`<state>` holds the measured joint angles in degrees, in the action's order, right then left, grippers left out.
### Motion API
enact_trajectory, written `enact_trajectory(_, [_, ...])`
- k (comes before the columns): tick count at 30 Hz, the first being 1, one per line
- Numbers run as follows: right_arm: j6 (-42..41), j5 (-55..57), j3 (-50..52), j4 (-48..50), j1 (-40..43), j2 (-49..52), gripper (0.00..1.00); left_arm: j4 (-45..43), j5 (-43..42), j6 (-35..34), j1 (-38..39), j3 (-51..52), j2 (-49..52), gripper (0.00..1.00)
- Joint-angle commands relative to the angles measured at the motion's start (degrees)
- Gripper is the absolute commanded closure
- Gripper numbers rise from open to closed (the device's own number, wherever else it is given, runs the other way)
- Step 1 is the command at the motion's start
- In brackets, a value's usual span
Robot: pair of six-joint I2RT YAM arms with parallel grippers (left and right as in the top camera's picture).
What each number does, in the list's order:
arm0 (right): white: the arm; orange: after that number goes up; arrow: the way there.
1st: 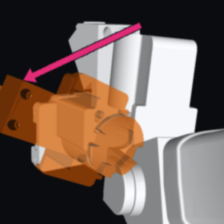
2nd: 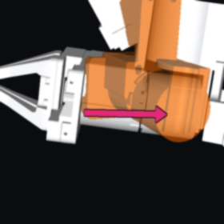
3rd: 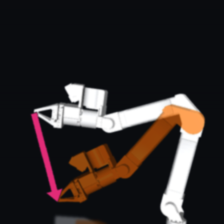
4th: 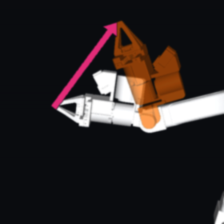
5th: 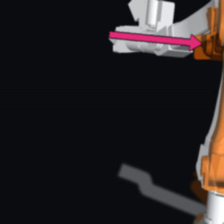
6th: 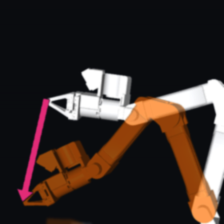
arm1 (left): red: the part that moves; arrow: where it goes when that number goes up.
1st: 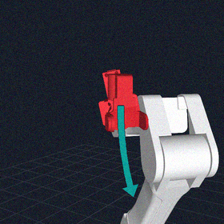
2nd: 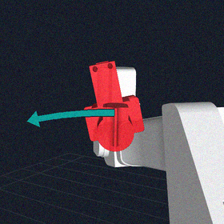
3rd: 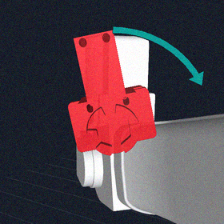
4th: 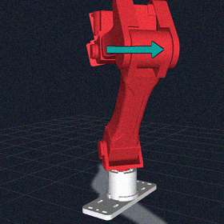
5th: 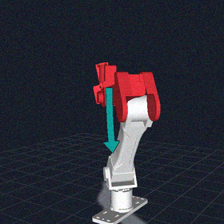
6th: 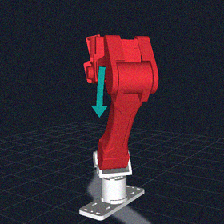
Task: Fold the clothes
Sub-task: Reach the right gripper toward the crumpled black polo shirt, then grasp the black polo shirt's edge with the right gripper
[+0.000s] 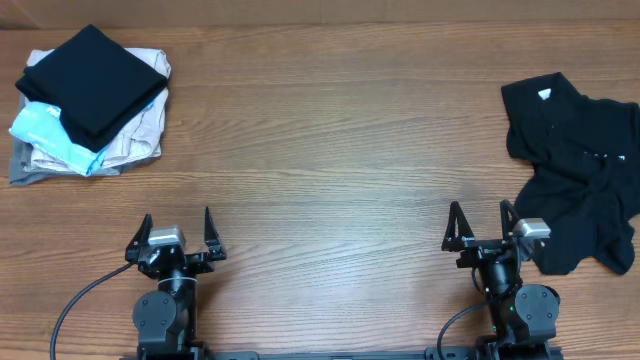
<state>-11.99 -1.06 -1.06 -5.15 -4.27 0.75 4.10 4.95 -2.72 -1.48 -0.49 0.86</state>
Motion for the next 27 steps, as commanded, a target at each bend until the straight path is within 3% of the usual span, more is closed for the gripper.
enact_trajectory(1, [-0.3, 0.0, 0.6, 1.8, -0.5, -0.2, 0.0, -0.1, -0.5, 1.4, 0.4, 0.2, -0.6, 0.0])
enact_trajectory(5, [-3.4, -0.3, -3.8, 3.4, -0.5, -0.2, 0.0, -0.1, -0.5, 1.5, 0.4, 0.2, -0.6, 0.0])
enact_trajectory(12, [-4.4, -0.2, -24.8, -9.1, -0.5, 5.6, 0.0, -0.1, -0.5, 1.5, 0.4, 0.2, -0.6, 0.0])
enact_trajectory(27, [-4.0, 4.0, -79.3, -41.3, -0.5, 52.1, 0.0, -0.1, -0.5, 1.4, 0.4, 0.2, -0.6, 0.0])
